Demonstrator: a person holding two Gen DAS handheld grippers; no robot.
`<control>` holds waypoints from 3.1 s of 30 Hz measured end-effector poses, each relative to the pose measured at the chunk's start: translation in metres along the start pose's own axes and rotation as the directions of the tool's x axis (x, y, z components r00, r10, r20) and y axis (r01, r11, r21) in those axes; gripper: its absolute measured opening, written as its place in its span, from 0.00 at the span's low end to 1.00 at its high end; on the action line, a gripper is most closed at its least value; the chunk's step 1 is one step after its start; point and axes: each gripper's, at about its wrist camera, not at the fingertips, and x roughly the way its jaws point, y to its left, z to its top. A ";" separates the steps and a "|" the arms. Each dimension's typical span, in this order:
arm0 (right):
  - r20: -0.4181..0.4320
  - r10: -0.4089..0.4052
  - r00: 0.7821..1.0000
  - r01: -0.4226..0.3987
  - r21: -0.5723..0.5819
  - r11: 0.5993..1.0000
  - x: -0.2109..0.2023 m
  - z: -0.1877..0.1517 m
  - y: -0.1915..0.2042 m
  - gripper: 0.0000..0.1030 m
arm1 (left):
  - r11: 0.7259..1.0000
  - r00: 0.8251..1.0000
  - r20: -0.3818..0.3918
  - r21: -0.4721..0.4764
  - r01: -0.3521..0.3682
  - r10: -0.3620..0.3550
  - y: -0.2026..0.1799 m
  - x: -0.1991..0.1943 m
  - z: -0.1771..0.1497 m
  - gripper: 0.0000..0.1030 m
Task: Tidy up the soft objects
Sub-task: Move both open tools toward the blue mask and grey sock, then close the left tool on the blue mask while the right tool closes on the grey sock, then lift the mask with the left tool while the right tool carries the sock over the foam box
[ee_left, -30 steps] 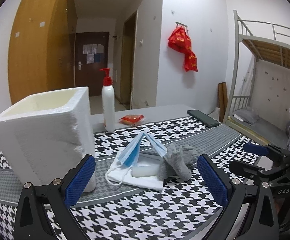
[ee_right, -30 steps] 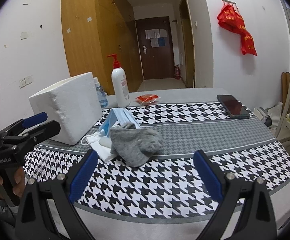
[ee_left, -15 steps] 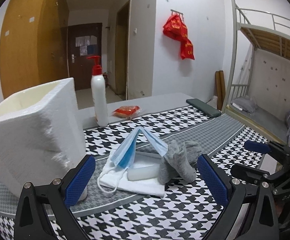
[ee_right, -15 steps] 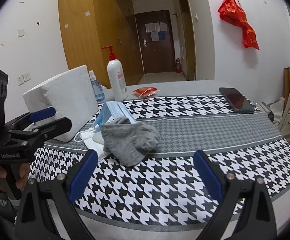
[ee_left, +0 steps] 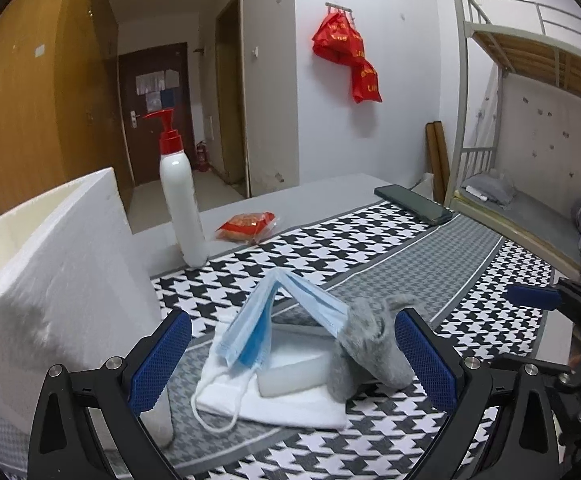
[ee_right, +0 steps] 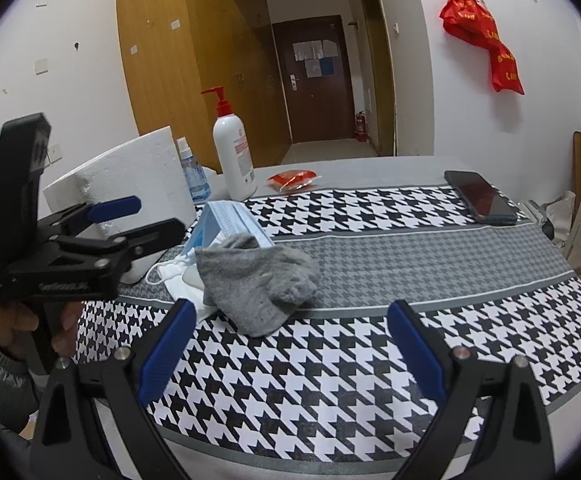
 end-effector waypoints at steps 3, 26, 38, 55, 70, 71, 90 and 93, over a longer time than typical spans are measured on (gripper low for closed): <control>-0.002 -0.002 1.000 0.002 0.000 1.000 0.001 0.000 0.000 0.95 | 1.000 1.000 -0.026 -0.006 -0.013 0.012 0.004 0.008 0.001 0.93; -0.028 0.022 0.999 -0.022 -0.011 1.000 0.014 0.001 0.005 0.95 | 0.997 0.983 -0.168 0.002 -0.074 0.073 0.020 0.063 -0.008 0.44; -0.075 0.023 0.997 -0.025 -0.030 0.999 0.028 0.005 0.009 0.95 | 0.998 0.988 -0.154 -0.063 -0.015 0.006 0.029 0.063 -0.009 0.15; -0.177 0.033 0.984 -0.044 -0.060 0.997 0.066 0.012 0.027 0.95 | 0.996 0.998 -0.047 -0.081 0.047 -0.051 0.030 0.029 -0.010 0.14; -0.233 0.044 0.972 -0.060 -0.060 0.996 0.080 0.010 0.030 0.30 | 0.992 0.997 -0.032 -0.103 0.067 -0.070 0.034 0.026 -0.011 0.14; -0.232 0.055 0.971 -0.071 -0.058 0.996 0.078 0.009 0.030 0.27 | 0.992 0.997 -0.030 -0.103 0.067 -0.070 0.034 0.025 -0.011 0.14; -0.165 -0.007 0.986 0.012 0.034 0.999 0.028 0.007 -0.003 0.23 | 0.991 0.996 0.042 -0.105 0.080 -0.076 0.035 0.006 -0.005 0.14; -0.148 -0.016 0.989 0.022 0.033 0.999 0.024 0.010 -0.004 0.23 | 0.992 0.995 0.054 -0.097 0.083 -0.078 0.033 0.004 -0.004 0.14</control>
